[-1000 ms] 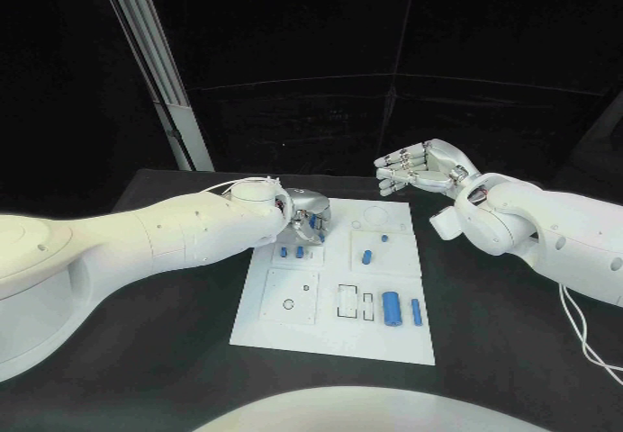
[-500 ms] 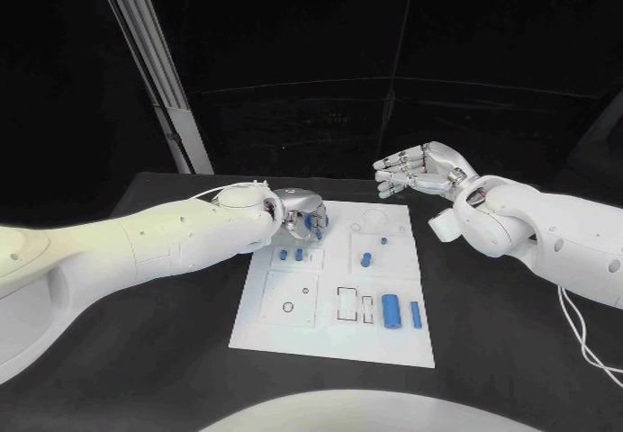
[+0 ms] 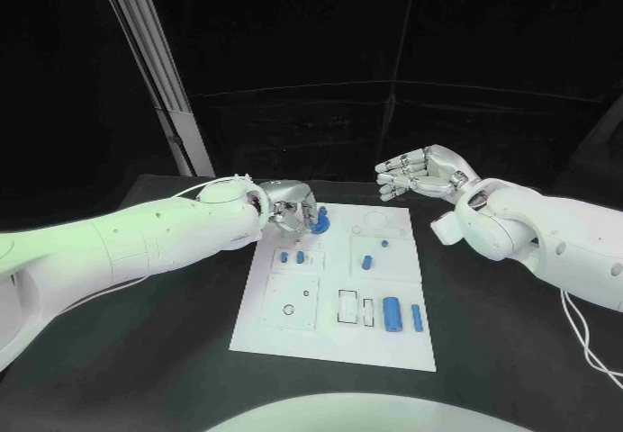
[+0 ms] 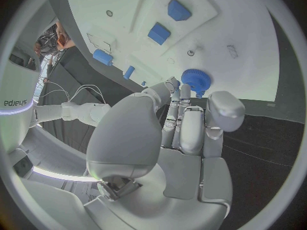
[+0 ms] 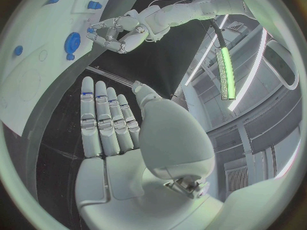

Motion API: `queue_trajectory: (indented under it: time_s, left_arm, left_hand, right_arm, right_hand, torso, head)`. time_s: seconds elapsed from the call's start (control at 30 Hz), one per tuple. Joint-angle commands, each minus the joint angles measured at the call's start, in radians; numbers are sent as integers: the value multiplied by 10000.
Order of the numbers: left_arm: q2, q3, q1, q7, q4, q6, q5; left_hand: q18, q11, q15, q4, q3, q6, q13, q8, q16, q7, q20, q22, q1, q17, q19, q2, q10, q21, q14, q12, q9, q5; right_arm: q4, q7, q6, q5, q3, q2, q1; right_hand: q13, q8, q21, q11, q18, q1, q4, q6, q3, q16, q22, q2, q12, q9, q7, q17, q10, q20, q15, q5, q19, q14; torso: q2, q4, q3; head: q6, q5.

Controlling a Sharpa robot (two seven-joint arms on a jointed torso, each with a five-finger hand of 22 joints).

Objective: Assemble the parts on the task board

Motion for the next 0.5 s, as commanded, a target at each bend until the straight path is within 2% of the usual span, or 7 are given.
queue_trajectory:
  time_s: [0.03, 0.27, 0.5]
  left_arm:
    - [-119, 14, 24, -194, 63, 619, 204]
    - [-342, 15, 32, -445, 122, 1226, 207]
    - [-339, 9, 32, -634, 20, 1531, 207]
  left_hand:
    - [-109, -15, -69, 28, 38, 88, -13, -45, -24, -6, -22, 24, -95, -23, 0, -5, 83, 60, 202, -55, -7, -38]
    - [-110, -16, -66, 44, 2, 112, -9, -89, -43, -12, -17, 39, -178, -83, -7, -63, 118, 65, 192, -108, -5, -39]
    - [-111, -22, -68, 52, -17, 138, -4, -103, -62, -22, -16, 54, -213, -130, -9, -84, 148, 75, 184, -128, -1, -39]
  right_arm:
    - [16, 94, 51, 2, 6, -19, 19]
    - [17, 89, 48, 2, 6, -29, 19]
    - [17, 82, 45, 2, 6, -34, 19]
  right_hand:
    - [-12, 32, -36, -6, 103, -112, -21, -63, -8, 1, -16, 11, 68, 3, 82, -18, -88, 27, -3, -3, 3, -47]
    - [-12, 39, -54, -6, 105, -125, -22, -65, -2, 5, -28, 33, 79, 4, 82, -35, -97, 30, -3, 3, 14, -48]
    - [-12, 39, -54, -6, 105, -125, -22, -65, -2, 5, -28, 33, 79, 4, 82, -35, -97, 30, -3, 3, 14, -48]
  torso:
    - [9, -1, 5]
    - [10, -11, -4]
    - [15, -26, -3]
  head:
    - [-14, -2]
    - [-31, 27]
    - [-43, 63]
